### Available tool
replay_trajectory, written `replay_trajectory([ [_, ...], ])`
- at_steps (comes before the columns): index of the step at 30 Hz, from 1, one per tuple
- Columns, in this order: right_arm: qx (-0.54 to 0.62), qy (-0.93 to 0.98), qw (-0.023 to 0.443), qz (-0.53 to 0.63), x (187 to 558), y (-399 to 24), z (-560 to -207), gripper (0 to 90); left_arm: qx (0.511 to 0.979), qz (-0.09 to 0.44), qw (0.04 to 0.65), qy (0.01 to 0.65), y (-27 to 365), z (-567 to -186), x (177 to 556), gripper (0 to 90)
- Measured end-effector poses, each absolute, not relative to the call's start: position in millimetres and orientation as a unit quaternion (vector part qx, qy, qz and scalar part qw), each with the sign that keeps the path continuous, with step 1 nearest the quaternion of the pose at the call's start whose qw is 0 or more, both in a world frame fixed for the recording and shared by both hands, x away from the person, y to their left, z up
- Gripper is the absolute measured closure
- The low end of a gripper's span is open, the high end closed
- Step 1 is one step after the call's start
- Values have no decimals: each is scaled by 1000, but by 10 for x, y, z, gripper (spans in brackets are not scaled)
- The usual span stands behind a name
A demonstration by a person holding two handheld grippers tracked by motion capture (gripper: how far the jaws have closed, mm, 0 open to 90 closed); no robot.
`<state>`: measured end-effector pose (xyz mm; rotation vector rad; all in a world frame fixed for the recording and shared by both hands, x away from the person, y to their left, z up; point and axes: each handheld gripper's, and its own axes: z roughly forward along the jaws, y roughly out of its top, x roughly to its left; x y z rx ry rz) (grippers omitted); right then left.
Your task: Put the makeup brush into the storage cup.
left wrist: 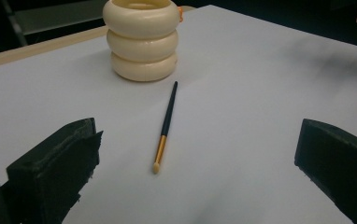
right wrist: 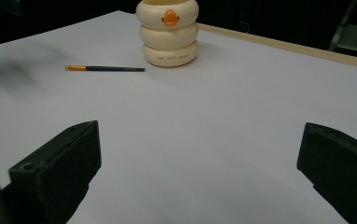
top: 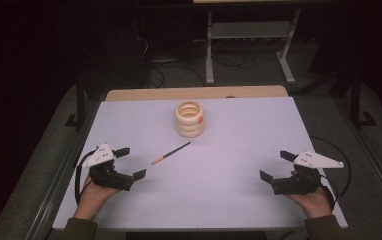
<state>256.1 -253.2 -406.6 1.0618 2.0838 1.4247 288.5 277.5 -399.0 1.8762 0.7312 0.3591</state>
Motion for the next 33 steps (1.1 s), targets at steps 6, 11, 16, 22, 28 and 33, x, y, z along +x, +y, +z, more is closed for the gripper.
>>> replay_trajectory([
  [6,381,745,199,510,2561,-2537,-4063,0,782,139,524,307,2744,-3985,2936,0],
  [11,381,746,200,509,2562,-2527,-4066,0,782,139,525,306,2697,-3978,2983,0],
  [16,379,746,201,510,2561,-2528,-4066,0,785,141,522,302,2650,-3963,3017,0],
  [22,379,746,201,509,2562,-2525,-4067,0,788,143,522,295,2596,-3948,3055,0],
  [28,379,745,200,510,2564,-2526,-4066,0,787,141,524,295,2565,-3935,3082,0],
  [33,379,746,200,511,2564,-2525,-4066,0,786,142,524,295,2560,-3933,3112,0],
])
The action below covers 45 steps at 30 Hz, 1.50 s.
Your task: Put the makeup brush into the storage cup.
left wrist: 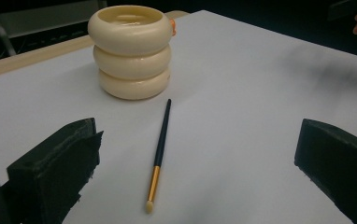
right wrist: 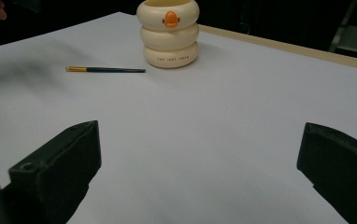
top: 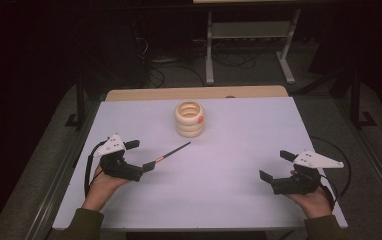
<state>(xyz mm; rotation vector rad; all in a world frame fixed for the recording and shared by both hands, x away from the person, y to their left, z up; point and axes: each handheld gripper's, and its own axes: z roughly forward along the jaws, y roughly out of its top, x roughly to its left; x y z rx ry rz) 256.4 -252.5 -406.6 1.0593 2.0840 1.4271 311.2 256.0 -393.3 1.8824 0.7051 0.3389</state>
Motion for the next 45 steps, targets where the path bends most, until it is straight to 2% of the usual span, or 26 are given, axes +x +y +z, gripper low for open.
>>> replay_trajectory([
  [45,380,743,199,514,2557,-2544,-4059,0,790,138,527,282,2328,-3886,3400,0],
])
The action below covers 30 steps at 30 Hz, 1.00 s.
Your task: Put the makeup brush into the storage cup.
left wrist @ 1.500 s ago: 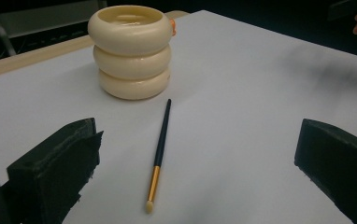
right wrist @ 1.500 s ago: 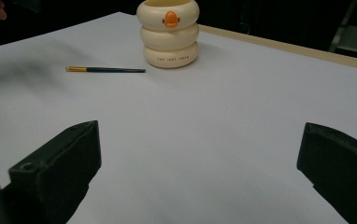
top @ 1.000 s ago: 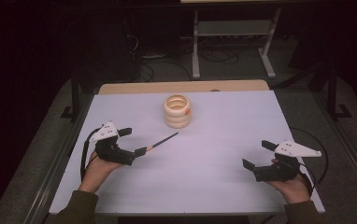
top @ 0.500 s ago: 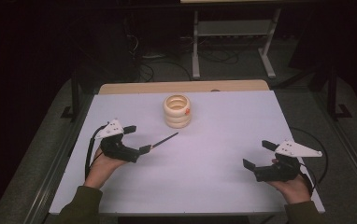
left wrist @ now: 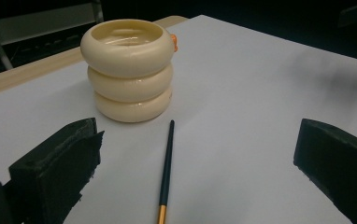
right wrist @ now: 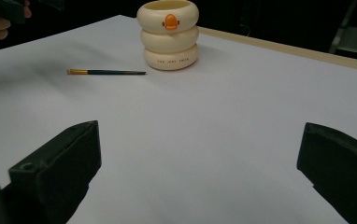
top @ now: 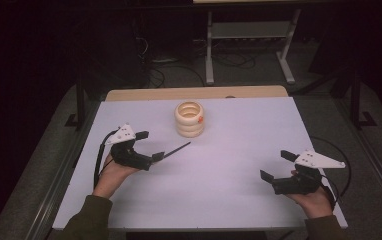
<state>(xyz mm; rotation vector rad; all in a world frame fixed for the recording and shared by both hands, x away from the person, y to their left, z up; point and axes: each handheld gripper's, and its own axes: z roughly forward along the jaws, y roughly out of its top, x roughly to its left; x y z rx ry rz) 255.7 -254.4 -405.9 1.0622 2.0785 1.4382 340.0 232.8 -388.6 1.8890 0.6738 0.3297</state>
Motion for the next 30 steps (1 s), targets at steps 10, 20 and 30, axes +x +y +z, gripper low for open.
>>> replay_trajectory([
  [10,380,742,198,515,2557,-2543,-4059,0,793,137,524,278,2281,-3877,3484,0],
  [20,380,741,198,517,2556,-2548,-4057,0,802,136,513,273,2218,-3850,3595,0],
  [30,379,742,198,516,2554,-2544,-4057,0,807,133,507,273,2179,-3809,3693,0],
])
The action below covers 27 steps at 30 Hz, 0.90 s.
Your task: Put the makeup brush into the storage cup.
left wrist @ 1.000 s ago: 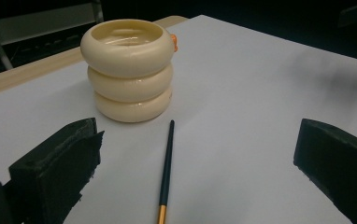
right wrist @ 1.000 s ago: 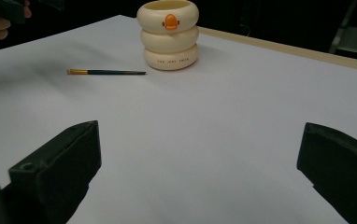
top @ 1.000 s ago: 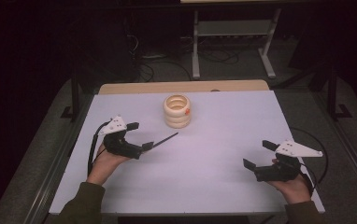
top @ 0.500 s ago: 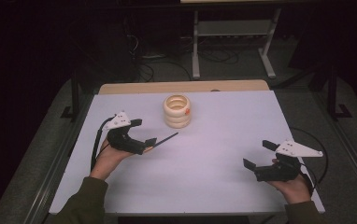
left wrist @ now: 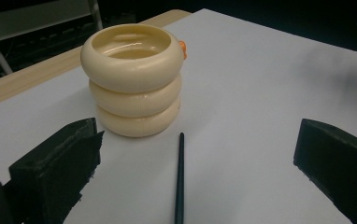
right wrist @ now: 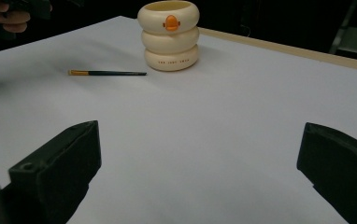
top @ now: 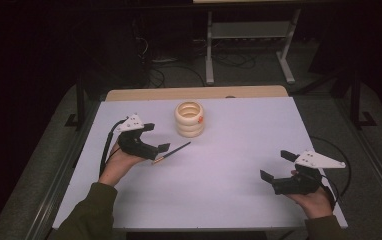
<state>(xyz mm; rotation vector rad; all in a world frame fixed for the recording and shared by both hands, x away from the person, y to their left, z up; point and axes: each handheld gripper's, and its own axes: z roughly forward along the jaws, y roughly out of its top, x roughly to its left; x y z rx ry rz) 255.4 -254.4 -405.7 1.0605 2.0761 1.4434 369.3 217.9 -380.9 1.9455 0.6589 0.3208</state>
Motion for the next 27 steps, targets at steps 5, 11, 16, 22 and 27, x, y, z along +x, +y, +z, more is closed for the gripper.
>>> replay_trajectory([
  [5,379,742,198,517,2553,-2546,-4057,0,808,132,506,272,2147,-3783,3729,0],
  [11,379,741,198,518,2550,-2547,-4055,0,809,133,506,269,2110,-3758,3772,0],
  [16,378,741,199,518,2552,-2549,-4055,0,810,133,505,268,2086,-3757,3806,0],
  [22,379,741,197,518,2551,-2544,-4057,0,808,132,508,267,2034,-3763,3859,0],
  [27,380,740,195,519,2555,-2550,-4061,0,810,131,507,265,1980,-3778,3913,0],
])
